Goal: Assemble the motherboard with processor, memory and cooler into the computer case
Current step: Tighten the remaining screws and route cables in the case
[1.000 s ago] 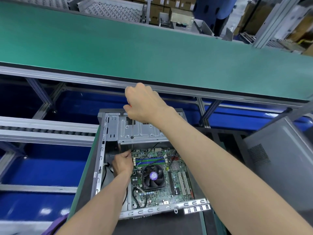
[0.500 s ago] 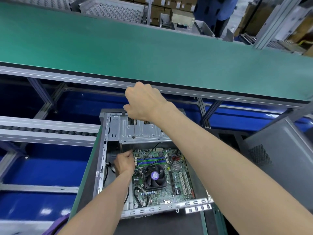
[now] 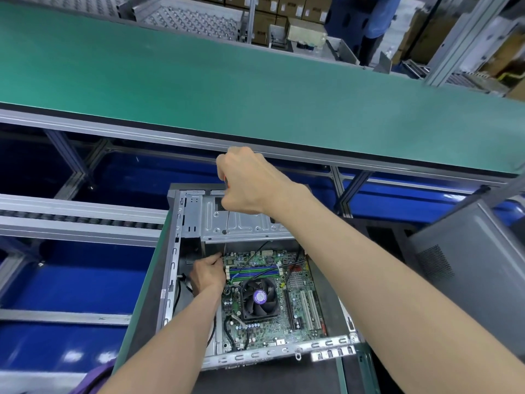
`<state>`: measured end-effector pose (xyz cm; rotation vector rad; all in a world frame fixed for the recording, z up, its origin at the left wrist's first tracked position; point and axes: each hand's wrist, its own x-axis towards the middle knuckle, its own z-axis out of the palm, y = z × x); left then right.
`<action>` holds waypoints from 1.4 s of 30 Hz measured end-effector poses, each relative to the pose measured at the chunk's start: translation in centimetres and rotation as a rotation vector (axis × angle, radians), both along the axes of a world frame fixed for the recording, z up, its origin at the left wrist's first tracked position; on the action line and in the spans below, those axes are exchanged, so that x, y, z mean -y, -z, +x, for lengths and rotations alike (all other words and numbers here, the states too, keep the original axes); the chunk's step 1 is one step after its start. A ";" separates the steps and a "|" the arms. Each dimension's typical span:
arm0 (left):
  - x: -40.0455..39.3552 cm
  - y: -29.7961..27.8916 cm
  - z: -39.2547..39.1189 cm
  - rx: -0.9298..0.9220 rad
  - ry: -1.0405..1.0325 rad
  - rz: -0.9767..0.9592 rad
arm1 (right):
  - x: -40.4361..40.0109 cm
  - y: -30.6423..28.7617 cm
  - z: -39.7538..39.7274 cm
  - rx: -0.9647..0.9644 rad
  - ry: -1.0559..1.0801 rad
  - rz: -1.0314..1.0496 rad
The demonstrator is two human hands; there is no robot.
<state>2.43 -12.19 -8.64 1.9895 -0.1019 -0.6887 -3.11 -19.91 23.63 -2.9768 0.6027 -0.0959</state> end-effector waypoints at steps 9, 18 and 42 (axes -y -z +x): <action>-0.1 -0.6 -0.2 0.028 0.012 0.046 | -0.4 0.9 0.3 0.067 0.020 -0.159; -0.2 -1.0 -0.4 0.038 0.026 0.036 | 0.0 0.4 1.0 0.021 0.083 -0.121; -0.3 -0.6 -0.3 0.057 0.015 0.054 | 0.4 0.4 0.0 0.003 0.009 -0.066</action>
